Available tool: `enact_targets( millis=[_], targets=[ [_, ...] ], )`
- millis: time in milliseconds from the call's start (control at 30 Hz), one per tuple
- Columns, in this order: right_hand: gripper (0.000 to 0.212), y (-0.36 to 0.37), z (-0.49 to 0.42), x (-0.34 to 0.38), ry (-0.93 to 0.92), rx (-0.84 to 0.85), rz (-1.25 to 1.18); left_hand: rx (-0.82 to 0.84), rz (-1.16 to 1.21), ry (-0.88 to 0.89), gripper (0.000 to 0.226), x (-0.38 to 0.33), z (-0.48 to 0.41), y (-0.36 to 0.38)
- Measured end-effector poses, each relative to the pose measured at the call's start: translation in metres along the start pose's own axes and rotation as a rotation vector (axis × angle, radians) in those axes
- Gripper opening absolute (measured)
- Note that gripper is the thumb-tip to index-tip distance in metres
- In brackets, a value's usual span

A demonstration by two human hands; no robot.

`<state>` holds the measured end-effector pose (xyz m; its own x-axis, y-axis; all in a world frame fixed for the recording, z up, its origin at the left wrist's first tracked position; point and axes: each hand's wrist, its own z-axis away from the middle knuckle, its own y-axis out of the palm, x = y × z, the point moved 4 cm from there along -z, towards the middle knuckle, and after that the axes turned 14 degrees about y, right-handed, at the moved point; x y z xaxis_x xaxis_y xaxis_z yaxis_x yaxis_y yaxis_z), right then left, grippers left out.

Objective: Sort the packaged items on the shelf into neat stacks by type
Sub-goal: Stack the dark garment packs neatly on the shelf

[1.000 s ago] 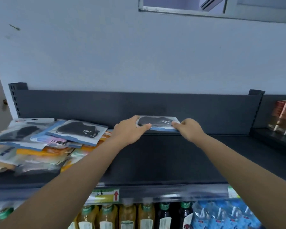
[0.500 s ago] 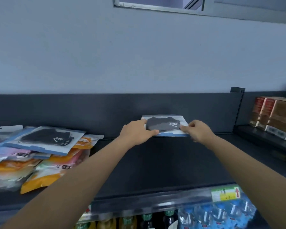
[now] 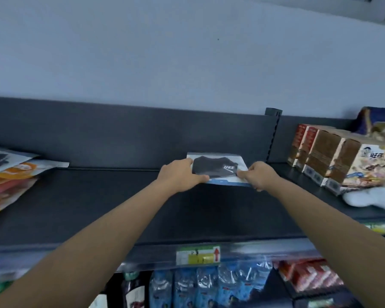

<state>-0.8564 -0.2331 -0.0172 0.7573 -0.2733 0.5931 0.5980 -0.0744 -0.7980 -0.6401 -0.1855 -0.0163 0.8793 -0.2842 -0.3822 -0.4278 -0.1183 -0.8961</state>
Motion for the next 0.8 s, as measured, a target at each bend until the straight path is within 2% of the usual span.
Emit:
enact_targets(
  millis=[133, 333, 500, 667, 800],
  targets=[
    [0.042, -0.011, -0.022, -0.023, 0.044, 0.03, 0.087, 0.041, -0.014, -0.013, 0.068, -0.024, -0.021, 0.025],
    [0.025, -0.008, -0.046, -0.05, 0.136, 0.066, 0.184, 0.104, -0.086, 0.007, 0.068, -0.04, -0.049, 0.063],
    [0.022, 0.0, -0.064, -0.069, 0.183, 0.081, 0.257, 0.147, -0.166, 0.033, 0.055, -0.048, -0.066, 0.09],
    [0.023, 0.004, -0.079, -0.085, 0.191, 0.084, 0.279, 0.175, -0.267, 0.048, 0.058, -0.057, -0.07, 0.109],
    [0.04, 0.004, -0.086, -0.096, 0.16, 0.047, 0.315, 0.173, -0.361, 0.052, 0.06, -0.059, -0.064, 0.12]
  ],
)
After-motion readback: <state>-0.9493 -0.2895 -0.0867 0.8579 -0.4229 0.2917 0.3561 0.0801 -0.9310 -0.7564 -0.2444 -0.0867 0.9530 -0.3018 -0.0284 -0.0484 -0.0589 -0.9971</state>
